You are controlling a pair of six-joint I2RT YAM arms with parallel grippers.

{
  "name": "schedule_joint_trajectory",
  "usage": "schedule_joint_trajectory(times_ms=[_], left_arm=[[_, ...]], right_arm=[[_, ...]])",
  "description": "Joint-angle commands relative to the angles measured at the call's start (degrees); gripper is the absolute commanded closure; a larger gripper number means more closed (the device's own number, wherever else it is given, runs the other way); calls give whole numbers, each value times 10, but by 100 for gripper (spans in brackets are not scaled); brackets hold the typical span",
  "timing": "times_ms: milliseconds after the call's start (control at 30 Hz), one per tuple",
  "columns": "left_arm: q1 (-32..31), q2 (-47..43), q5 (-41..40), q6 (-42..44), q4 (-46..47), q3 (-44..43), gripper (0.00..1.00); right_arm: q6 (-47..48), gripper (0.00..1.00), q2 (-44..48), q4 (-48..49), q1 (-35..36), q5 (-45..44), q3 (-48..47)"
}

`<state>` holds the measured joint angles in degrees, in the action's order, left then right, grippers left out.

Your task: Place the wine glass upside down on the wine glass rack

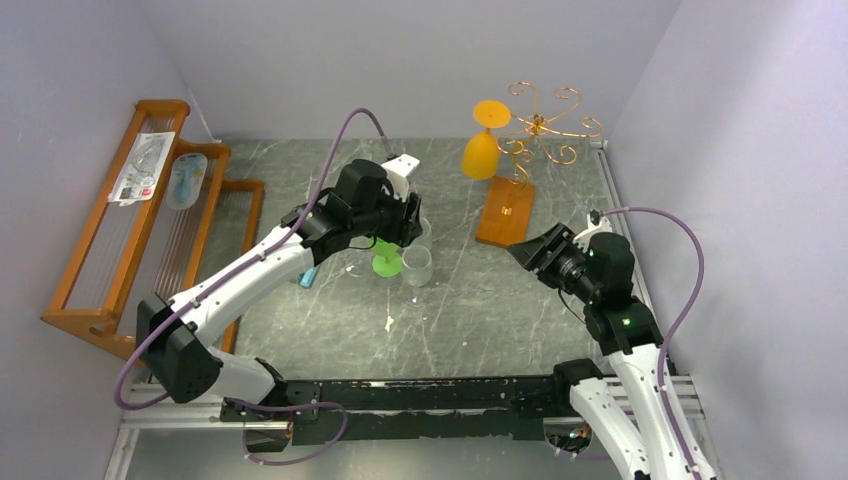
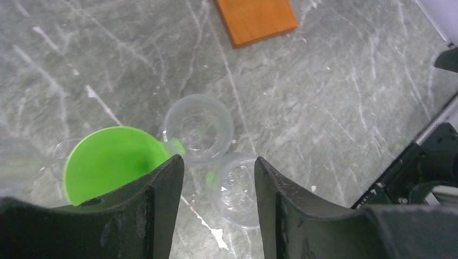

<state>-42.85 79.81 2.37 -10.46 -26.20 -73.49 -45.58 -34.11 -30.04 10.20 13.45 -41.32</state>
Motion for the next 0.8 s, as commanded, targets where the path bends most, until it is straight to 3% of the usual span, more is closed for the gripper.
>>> schedule_joint_trajectory(times_ms=[0, 100, 267, 400, 767], left_arm=[[-3, 19, 98, 9, 16, -30, 47], [-7, 41, 110, 5, 9, -41, 46], [-13, 63, 24, -10, 18, -35, 40], [-16, 78, 33, -22, 50, -34, 40], [-20, 150, 2, -17, 25, -82, 48]], right_arm=[[-13, 42, 1, 12, -2, -13, 18], [-32, 42, 22, 4, -2, -12, 39], [-34, 42, 42, -5, -1, 9, 56], [-13, 42, 23, -32, -2, 20, 41], [-45, 42, 54, -8, -2, 27, 82]])
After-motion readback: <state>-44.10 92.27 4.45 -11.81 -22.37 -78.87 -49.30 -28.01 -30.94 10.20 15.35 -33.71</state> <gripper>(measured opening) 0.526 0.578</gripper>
